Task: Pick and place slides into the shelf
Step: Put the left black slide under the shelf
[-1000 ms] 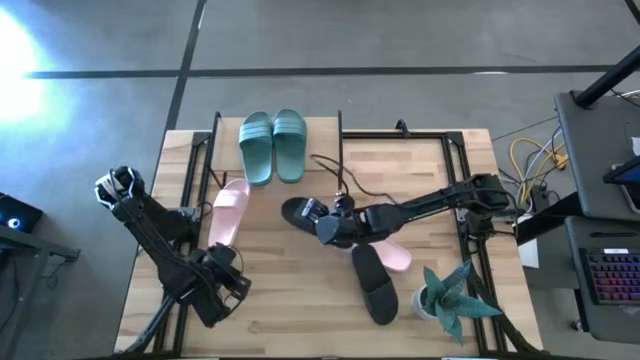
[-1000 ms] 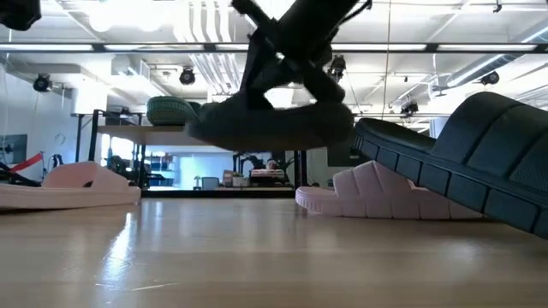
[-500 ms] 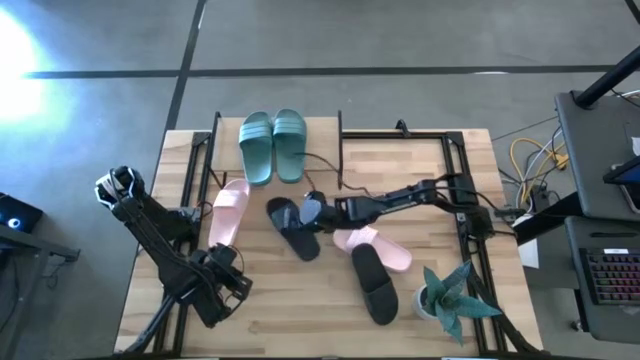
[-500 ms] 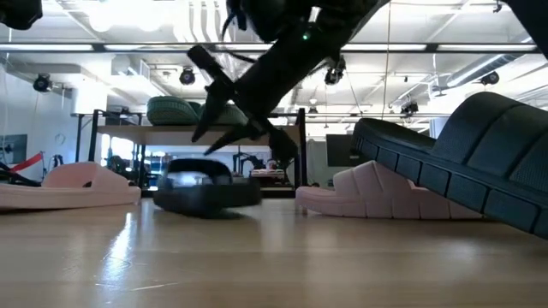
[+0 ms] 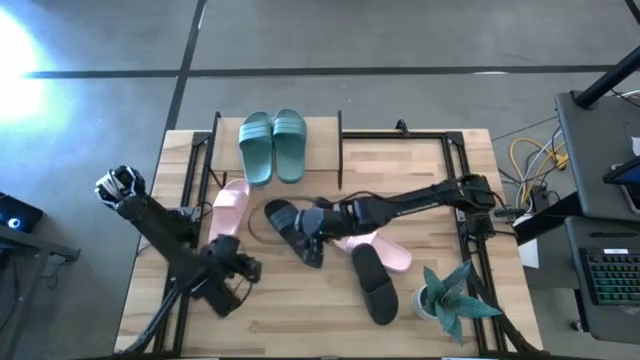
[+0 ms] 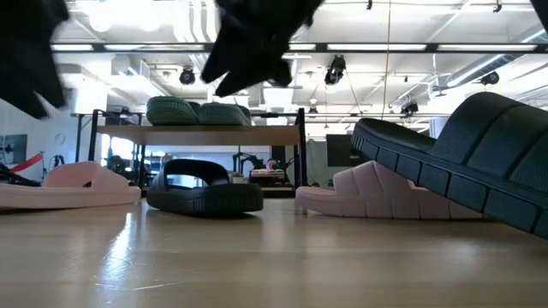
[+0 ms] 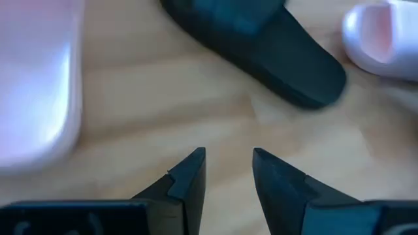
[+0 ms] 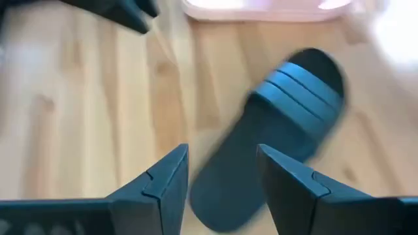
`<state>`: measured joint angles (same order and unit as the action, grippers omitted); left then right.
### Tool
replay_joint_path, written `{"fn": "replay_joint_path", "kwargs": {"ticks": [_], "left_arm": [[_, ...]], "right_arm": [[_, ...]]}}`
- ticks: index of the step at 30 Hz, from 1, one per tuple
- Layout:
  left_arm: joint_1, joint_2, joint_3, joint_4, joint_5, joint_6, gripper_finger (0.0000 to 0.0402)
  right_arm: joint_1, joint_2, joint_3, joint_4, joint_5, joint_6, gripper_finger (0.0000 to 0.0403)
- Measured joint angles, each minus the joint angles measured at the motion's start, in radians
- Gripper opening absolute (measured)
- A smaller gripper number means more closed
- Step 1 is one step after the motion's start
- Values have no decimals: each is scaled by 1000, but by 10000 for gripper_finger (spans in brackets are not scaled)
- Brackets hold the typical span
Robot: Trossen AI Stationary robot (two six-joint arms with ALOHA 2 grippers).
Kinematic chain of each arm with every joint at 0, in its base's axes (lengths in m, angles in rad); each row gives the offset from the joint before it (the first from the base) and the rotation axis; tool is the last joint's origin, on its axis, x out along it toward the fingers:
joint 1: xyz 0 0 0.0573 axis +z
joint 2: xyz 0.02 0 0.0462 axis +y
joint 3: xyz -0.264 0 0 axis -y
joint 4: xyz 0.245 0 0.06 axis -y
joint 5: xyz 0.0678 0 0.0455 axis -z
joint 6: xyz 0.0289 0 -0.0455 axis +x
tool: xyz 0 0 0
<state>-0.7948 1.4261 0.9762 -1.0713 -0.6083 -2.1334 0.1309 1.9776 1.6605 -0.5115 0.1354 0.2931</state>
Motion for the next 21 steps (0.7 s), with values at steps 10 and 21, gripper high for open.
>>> {"fn": "replay_joint_path", "kwargs": {"ticks": [10,21], "left_arm": [[306,-2,-221,340,28,409,112],[543,8,-281,582,28,775,112]], "right_arm": [[62,-29,234,-465,226,-109,142],[95,-28,222,-489,232,-13,118]]}}
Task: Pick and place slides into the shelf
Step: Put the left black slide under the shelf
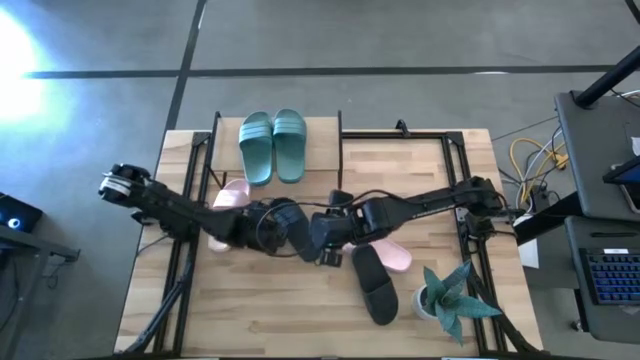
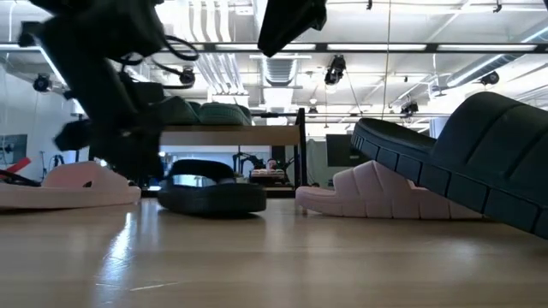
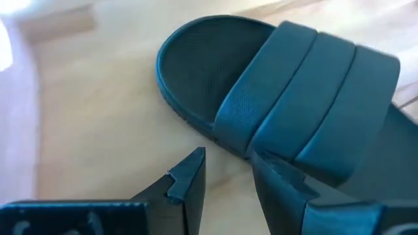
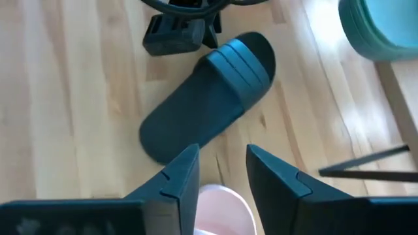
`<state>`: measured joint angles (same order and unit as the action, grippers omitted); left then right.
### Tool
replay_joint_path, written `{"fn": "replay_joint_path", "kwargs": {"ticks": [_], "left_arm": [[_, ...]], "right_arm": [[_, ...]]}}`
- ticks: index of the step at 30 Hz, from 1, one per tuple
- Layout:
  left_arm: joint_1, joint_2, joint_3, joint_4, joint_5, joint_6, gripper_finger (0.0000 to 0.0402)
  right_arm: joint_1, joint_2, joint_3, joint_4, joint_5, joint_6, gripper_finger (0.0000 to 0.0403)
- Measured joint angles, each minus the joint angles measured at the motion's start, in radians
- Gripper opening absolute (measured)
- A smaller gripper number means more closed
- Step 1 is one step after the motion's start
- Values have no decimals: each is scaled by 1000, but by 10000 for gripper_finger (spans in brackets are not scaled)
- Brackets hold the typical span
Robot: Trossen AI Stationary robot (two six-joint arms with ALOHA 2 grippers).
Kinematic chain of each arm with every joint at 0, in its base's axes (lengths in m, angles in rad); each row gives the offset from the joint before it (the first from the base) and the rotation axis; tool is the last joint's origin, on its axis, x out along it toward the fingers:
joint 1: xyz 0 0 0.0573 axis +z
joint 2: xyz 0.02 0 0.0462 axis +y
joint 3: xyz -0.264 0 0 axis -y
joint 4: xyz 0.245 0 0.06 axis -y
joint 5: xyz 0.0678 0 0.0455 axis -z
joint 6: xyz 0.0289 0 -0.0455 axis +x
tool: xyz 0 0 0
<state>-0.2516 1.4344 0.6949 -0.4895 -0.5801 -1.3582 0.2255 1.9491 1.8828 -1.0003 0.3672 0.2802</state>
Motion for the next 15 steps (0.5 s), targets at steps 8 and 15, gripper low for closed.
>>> {"fn": "replay_joint_path", "kwargs": {"ticks": [8,15], "left_arm": [[91,35,0,272,10,321,112],[112,18,2,354,26,423,112]], "right_arm": [[5,0,-49,1,1,59,107],[10,0,-61,-16,1,110,102]]}}
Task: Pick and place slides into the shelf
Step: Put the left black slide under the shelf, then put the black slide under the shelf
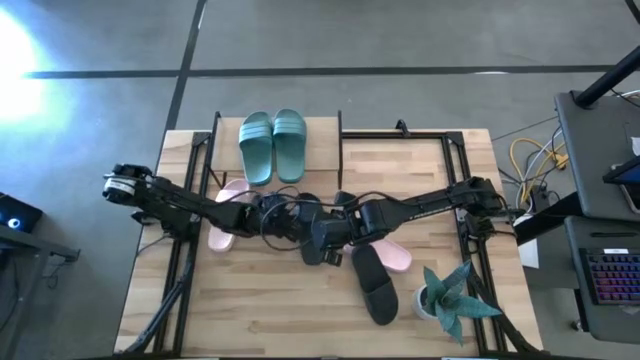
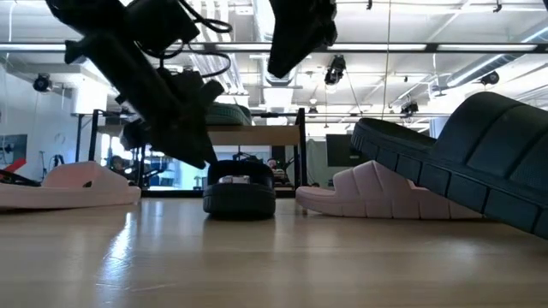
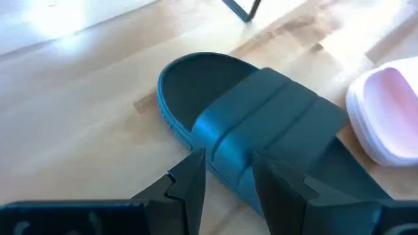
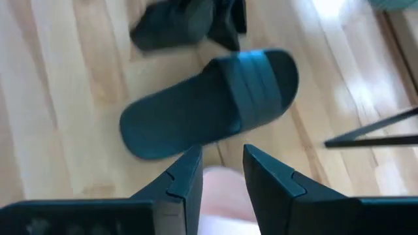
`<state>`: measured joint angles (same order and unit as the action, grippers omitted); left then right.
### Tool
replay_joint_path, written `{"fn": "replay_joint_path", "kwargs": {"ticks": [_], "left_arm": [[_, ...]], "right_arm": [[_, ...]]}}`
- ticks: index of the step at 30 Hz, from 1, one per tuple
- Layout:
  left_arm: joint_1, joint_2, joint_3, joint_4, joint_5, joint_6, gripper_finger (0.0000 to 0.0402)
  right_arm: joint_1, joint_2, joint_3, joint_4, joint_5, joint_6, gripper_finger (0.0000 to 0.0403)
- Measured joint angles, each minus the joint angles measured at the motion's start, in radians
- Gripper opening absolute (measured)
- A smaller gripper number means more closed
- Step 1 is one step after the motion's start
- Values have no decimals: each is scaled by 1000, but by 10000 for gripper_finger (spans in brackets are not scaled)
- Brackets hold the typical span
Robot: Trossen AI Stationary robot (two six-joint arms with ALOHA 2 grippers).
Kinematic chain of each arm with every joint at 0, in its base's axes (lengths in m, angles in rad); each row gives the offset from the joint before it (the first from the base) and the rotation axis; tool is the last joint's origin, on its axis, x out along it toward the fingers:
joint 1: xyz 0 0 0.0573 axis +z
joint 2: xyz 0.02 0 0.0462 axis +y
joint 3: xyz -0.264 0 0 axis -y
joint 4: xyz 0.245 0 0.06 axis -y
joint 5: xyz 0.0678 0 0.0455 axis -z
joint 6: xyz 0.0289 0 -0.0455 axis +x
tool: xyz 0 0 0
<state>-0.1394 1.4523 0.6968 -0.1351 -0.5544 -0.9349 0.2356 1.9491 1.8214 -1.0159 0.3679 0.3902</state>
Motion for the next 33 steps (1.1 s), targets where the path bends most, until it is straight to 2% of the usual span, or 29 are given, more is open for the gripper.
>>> {"fn": "replay_joint_path", "kwargs": {"ticks": [2,4,9,12,18,21,24,33], "left_arm": [[-17,-34,0,-52,19,0,112],[-41,-68,0,-85,52,0,112],[-144,-182,-1,-151,114,-7,112],[-219,-234,0,-144,108,-2,112],[-342,-277,0,-145,95,0,112],[-385,-274,0,-140,93,-3,112],[-417,-258,0,-137,90,-40,112],[-447,-186,6,-128,85,-107,112]], "right_arm": [[8,0,1,-38,-9,14,103],[12,-3,1,-96,-61,42,102],[8,-8,0,-223,-403,81,97],[14,-8,-14,-270,-542,30,95],[39,-9,-121,-282,-703,-116,111],[48,-9,-201,-248,-774,-137,125],[68,-8,-260,-211,-801,-157,145],[137,-8,-357,-54,-756,-184,215]]}}
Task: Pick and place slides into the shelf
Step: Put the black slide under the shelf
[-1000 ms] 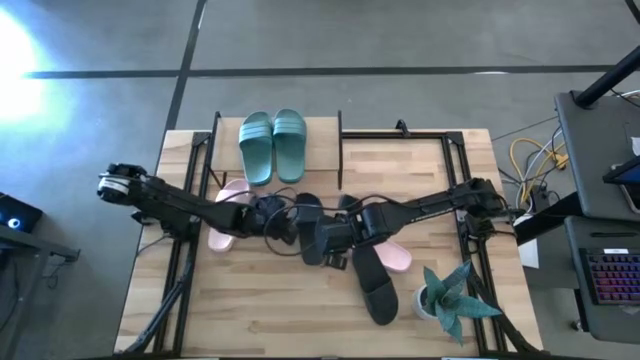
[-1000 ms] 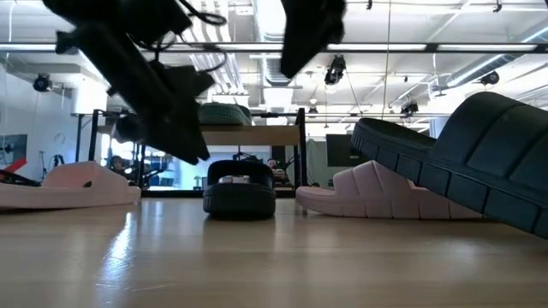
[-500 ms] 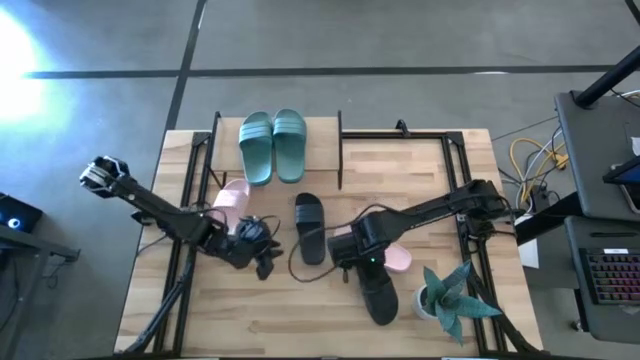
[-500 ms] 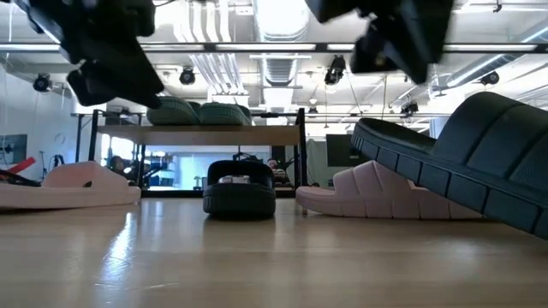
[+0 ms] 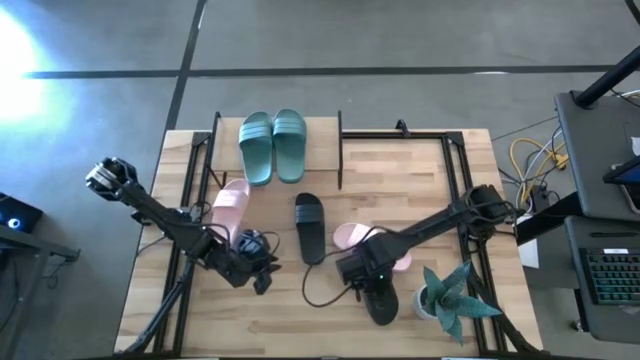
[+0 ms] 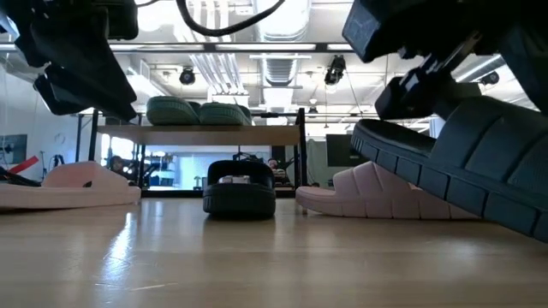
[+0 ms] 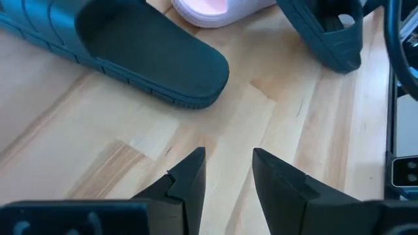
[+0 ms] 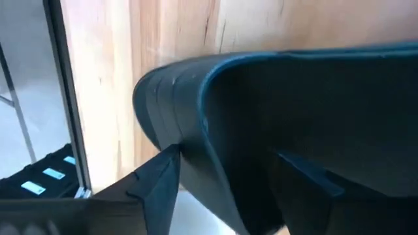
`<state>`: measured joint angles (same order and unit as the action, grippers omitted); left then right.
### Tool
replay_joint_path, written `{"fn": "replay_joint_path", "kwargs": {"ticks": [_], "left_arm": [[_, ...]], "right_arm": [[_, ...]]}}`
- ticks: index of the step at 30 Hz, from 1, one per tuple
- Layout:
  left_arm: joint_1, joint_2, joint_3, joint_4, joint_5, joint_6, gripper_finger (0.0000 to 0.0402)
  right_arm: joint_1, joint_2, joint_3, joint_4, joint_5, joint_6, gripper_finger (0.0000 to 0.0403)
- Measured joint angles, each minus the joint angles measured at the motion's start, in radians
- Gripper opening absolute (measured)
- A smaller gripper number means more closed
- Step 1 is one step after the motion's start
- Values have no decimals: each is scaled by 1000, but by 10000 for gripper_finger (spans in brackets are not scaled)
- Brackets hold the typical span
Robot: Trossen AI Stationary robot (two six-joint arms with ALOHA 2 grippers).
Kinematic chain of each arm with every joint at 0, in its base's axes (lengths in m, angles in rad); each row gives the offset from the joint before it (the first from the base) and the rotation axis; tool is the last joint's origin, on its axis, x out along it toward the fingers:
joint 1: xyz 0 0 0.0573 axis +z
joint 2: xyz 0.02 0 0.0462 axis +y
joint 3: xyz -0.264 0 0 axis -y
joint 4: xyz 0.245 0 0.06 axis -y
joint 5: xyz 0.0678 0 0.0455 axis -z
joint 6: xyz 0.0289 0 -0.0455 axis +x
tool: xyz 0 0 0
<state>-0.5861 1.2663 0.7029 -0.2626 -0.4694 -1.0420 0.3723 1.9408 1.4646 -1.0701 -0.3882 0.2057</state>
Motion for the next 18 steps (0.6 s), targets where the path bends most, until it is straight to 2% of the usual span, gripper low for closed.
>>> {"fn": "replay_joint_path", "kwargs": {"ticks": [3,5,9,11,12,15,18], "left_arm": [[0,14,9,0,0,0,112],[0,19,15,1,0,0,112],[-3,15,19,0,0,-1,112],[-3,10,19,0,0,0,112],[-3,8,19,0,0,0,112],[-4,7,19,0,1,-3,112],[-12,6,19,-6,1,-42,112]], "right_arm": [[12,0,-10,29,-3,3,214],[15,0,-5,34,-4,5,193],[7,-2,24,52,-35,22,96],[-1,-2,28,65,-79,22,37],[-6,-2,29,69,-120,22,25],[-21,-2,29,95,-216,41,13],[-42,-24,29,108,-225,66,11]]}}
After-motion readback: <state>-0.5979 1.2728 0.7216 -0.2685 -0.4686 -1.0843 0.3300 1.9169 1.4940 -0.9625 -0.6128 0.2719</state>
